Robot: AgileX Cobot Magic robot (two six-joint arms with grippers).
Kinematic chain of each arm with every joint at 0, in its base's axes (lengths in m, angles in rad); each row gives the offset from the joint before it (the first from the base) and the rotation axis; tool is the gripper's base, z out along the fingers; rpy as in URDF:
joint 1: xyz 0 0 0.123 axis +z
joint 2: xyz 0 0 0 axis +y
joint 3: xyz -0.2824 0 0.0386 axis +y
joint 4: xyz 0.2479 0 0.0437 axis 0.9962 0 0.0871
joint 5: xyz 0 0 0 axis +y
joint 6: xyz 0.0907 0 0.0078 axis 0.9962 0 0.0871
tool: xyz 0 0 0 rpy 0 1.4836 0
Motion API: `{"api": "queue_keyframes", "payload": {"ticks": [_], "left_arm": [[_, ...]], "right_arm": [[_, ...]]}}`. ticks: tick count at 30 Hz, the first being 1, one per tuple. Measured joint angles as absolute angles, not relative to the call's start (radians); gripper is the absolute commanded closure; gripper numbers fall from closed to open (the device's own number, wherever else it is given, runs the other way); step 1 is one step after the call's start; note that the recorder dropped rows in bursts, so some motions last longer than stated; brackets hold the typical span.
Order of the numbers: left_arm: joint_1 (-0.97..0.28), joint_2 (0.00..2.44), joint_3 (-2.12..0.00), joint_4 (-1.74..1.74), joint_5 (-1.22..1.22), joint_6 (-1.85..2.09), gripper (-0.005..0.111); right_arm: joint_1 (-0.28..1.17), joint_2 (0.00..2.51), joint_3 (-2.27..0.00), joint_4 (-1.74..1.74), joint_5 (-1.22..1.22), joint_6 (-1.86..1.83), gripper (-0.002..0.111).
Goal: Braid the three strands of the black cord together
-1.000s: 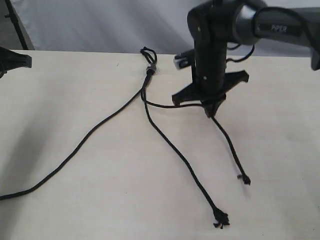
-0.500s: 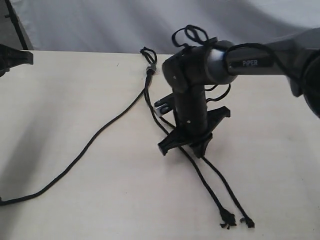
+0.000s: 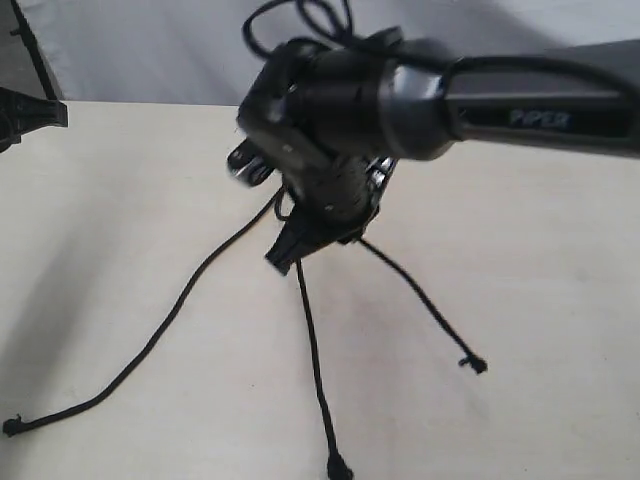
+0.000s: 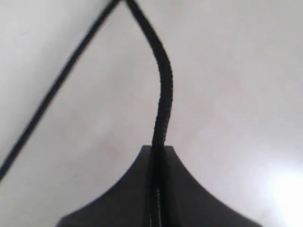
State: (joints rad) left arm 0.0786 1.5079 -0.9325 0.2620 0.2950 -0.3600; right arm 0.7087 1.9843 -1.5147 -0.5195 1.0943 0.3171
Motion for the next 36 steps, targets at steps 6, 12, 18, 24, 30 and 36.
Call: {"api": "queue_keyframes", "payload": {"ticks": [6,12,18,24,30,36], "left_arm": [[0.079,1.508,-0.933,0.255,0.295,-0.36,0.106],[0.079,1.508,-0.933,0.254,0.295,-0.36,0.106],[0.079,1.508,-0.933,0.254,0.295,-0.36,0.106],[0.079,1.508,-0.933,0.254,0.295,-0.36,0.106],[0.079,1.508,-0.933,0.254,0.311,-0.36,0.106],[0.079,1.508,-0.933,0.236,0.313,-0.36,0.106]], "right_arm": [[0.518,1.951,-1.515,-0.538,1.093,0.373,0.109],[0.345,2.02,-1.515,-0.387,1.023,0.368,0.109],[0.309,2.123,-1.515,-0.415,0.959,0.348,0.108],[0.309,2.153,-1.515,-0.582,0.949,0.395,0.104],[0.309,2.183,-1.515,-0.729,0.953,0.518,0.044],[0.309,2.191,-1.529,-0.738,0.971,0.53,0.02]]}}
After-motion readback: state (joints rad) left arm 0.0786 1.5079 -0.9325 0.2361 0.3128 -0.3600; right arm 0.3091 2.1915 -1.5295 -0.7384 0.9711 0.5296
